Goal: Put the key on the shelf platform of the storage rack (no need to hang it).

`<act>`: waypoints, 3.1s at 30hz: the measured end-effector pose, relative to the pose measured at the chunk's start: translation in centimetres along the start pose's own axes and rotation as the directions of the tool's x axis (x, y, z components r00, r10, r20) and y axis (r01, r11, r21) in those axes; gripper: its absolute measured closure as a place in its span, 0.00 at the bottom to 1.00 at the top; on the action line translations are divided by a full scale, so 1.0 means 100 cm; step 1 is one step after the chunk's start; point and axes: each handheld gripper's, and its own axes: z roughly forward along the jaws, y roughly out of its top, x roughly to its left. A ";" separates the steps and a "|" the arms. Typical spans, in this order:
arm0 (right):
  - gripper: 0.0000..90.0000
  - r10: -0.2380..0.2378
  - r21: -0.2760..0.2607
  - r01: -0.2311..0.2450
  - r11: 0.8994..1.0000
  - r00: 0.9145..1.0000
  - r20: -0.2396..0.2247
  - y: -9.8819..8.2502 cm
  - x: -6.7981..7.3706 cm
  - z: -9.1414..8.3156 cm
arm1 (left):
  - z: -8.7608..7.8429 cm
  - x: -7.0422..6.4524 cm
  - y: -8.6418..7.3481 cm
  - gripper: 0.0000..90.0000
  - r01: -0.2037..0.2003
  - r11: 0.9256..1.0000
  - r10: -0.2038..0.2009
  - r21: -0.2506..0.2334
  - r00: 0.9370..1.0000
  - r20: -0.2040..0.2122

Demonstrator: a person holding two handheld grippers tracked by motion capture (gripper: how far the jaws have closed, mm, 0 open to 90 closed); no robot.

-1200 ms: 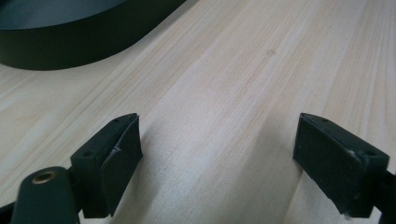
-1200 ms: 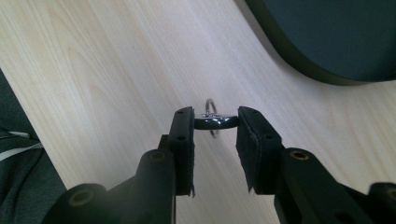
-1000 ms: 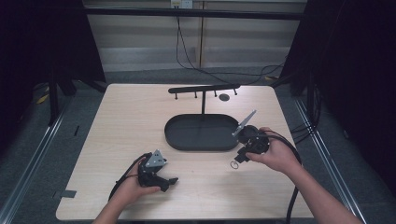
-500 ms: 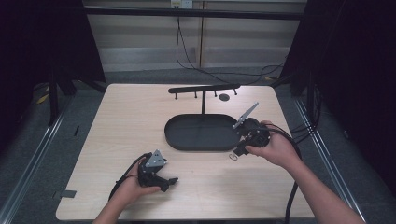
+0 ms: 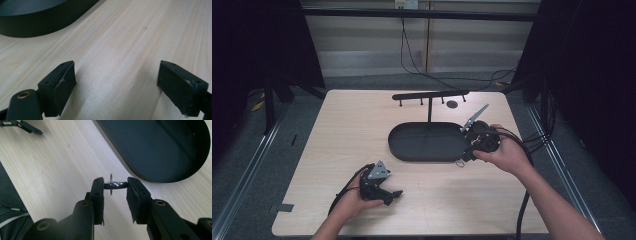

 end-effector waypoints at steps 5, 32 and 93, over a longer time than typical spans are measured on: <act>0.76 -0.001 -0.004 0.001 1.000 1.000 0.013 0.003 -0.002 -0.001 | 0.000 0.000 0.000 0.16 0.000 1.000 0.000 0.000 1.000 0.000; 0.76 0.026 -0.042 -0.023 0.999 0.998 0.062 0.023 -0.011 -0.001 | 0.000 0.000 0.000 0.16 -0.003 1.000 0.003 0.001 1.000 0.002; 0.76 0.118 -0.087 -0.105 0.991 0.980 0.158 0.049 -0.035 0.061 | 0.000 0.000 0.000 0.16 -0.008 1.000 0.008 -0.001 1.000 0.005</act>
